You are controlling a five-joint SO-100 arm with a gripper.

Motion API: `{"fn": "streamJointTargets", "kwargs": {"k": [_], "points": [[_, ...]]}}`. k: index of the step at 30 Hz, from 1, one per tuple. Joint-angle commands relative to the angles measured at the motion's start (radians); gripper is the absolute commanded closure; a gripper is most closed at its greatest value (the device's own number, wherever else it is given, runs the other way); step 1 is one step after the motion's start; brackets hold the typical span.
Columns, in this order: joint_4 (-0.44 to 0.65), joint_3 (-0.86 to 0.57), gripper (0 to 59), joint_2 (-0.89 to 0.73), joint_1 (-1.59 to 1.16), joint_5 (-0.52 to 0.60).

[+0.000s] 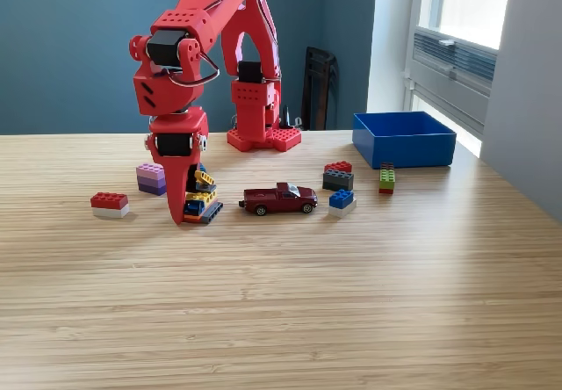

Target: Grasp a lego block and put it in the bin.

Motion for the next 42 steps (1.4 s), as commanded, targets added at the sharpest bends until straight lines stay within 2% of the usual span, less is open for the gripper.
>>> {"fn": "streamJointTargets", "kwargs": {"k": [1, 17, 33, 42], "points": [[0.009, 0.011, 24.6, 0.034, -0.011, -0.006], [0.008, -0.249, 24.6, 0.017, 0.141, -0.043], [0.006, -0.284, 26.5, 0.015, 0.25, -0.072], [-0.018, -0.291, 30.6, 0.012, 0.236, -0.049]]}}
